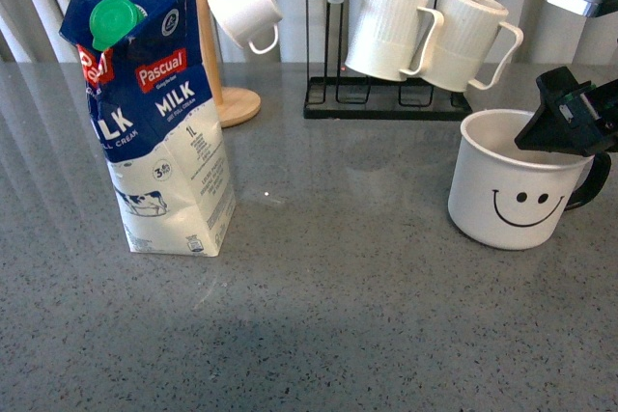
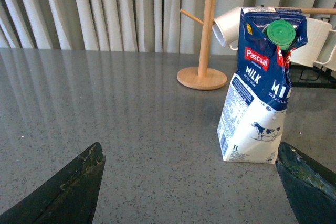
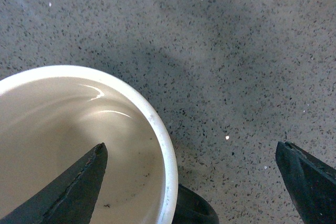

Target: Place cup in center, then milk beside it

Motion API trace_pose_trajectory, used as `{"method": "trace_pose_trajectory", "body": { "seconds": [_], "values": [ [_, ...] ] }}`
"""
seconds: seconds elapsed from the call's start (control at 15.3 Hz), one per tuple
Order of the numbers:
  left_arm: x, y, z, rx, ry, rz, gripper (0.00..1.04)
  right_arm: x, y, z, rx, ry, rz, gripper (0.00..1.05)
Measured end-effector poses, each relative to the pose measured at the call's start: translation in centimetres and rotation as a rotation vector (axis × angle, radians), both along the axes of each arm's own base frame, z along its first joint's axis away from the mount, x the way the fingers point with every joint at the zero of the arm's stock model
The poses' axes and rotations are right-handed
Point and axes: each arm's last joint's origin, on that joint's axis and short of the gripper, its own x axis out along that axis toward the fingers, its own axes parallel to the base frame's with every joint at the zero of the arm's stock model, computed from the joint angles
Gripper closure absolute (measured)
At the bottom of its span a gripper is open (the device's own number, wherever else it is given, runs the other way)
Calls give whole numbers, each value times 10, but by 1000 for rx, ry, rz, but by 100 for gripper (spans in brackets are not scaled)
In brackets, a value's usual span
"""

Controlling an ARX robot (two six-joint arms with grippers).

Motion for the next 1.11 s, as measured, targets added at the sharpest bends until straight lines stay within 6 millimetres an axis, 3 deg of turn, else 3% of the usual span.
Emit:
{"method": "trace_pose_trajectory", "body": {
  "seconds": [0.13,0.39,0.46,0.65,0.72,0.78,0.85,0.91,0.98,1.04,1.11],
  "values": [
    [0,0,0,0,0,0,7,1,2,-4,-6,10,10,7],
    [0,0,0,0,0,0,7,2,5,-8,-7,25,18,36],
    [0,0,0,0,0,0,7,3,7,-9,-7,32,25,49],
    [0,0,0,0,0,0,7,3,7,-10,-12,35,21,67],
    [0,0,0,0,0,0,7,3,7,-9,-12,36,22,86],
    [0,0,0,0,0,0,7,-1,10,3,12,8,19,102],
    [0,0,0,0,0,0,7,-8,16,7,34,25,36,102],
    [0,0,0,0,0,0,7,-18,25,27,48,-2,55,102],
    [0,0,0,0,0,0,7,-23,47,35,48,-9,103,102],
    [0,0,0,0,0,0,7,-25,71,37,25,4,133,102],
    [0,0,0,0,0,0,7,-24,79,37,20,6,147,102]
  ]
}}
